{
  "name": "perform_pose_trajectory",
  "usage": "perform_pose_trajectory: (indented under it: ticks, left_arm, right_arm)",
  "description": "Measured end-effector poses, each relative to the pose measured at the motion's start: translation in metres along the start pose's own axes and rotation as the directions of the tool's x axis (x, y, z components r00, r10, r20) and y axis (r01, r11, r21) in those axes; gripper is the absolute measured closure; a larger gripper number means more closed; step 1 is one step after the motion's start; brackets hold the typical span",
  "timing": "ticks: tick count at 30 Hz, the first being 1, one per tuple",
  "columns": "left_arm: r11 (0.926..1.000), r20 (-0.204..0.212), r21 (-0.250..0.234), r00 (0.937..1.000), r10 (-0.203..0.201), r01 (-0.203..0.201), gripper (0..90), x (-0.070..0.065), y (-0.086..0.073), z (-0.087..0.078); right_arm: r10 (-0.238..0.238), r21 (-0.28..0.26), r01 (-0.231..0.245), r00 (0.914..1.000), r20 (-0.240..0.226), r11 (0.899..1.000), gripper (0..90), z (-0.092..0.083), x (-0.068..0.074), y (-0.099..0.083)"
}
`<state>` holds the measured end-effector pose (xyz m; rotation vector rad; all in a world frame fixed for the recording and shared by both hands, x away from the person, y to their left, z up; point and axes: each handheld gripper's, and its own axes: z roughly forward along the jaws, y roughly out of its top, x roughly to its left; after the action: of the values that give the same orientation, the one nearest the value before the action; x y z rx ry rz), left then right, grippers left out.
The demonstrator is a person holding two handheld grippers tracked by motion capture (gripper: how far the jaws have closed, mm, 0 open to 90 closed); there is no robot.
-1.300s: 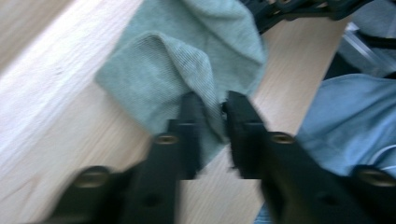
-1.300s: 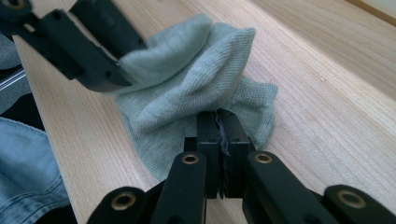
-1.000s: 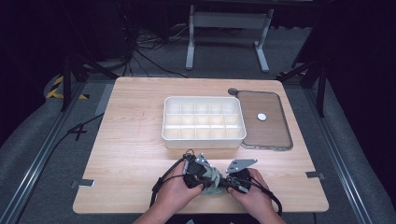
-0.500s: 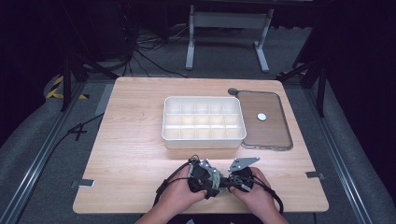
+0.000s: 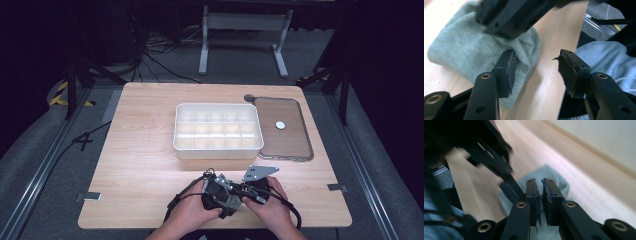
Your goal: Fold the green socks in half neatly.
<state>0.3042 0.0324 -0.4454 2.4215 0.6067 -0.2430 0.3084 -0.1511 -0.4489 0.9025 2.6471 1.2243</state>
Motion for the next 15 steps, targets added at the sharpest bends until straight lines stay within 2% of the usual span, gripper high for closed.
perform_pose_trajectory:
  ticks: [2, 4, 5, 8, 10, 12, 13, 14, 15]
  left_arm:
    - [0.9997, 0.024, -0.024, 0.9997, -0.009, 0.009, 50.7, 0.001, 0.001, -0.008]
    - [0.9976, 0.008, -0.069, 0.9999, -0.007, 0.008, 51.5, 0.002, 0.002, -0.016]
    - [0.994, -0.016, -0.109, 0.9998, -0.014, 0.012, 53.1, 0.005, 0.003, -0.02]
    - [0.9847, -0.095, -0.174, 0.9953, -0.022, 0.006, 58.7, 0.014, 0.002, -0.022]
    - [0.9868, -0.114, -0.162, 0.9934, -0.014, -0.005, 63.1, 0.019, 0.001, -0.016]
    - [0.9948, -0.125, -0.1, 0.9921, 0.003, -0.016, 68.8, 0.023, -0.002, -0.006]
    - [0.9972, -0.154, -0.065, 0.9877, 0.028, -0.038, 71.2, 0.024, -0.003, -0.003]
    - [0.9988, -0.161, -0.035, 0.9865, 0.029, -0.035, 74.4, 0.024, -0.004, 0.0]
    - [0.9982, -0.162, -0.048, 0.9865, 0.027, -0.035, 74.5, 0.024, -0.005, 0.003]
  right_arm:
    - [0.005, 0.034, -0.006, 0.9999, 0.013, 0.999, 85.2, 0.004, -0.003, -0.006]
    - [0.006, 0.048, -0.006, 1.0, 0.008, 0.999, 85.3, 0.006, -0.006, -0.01]
    - [0.013, 0.049, -0.013, 0.9999, 0.003, 0.999, 85.4, 0.006, -0.005, -0.01]
    - [-0.013, 0.05, 0.012, 0.9999, 0.011, 0.999, 85.3, 0.008, -0.004, -0.011]
    - [-0.017, 0.05, 0.017, 0.9998, 0.009, 0.999, 85.3, 0.007, -0.003, -0.012]
    - [-0.022, 0.044, 0.022, 0.9997, 0.004, 0.999, 84.7, 0.007, -0.004, -0.012]
    - [-0.018, 0.039, 0.019, 0.9998, -0.001, 0.999, 84.4, 0.007, -0.004, -0.013]
    - [-0.024, 0.044, 0.024, 0.9997, 0.001, 0.999, 83.3, 0.007, -0.004, -0.013]
    - [-0.015, 0.029, 0.015, 0.9999, -0.007, 0.999, 81.7, 0.006, -0.004, -0.013]
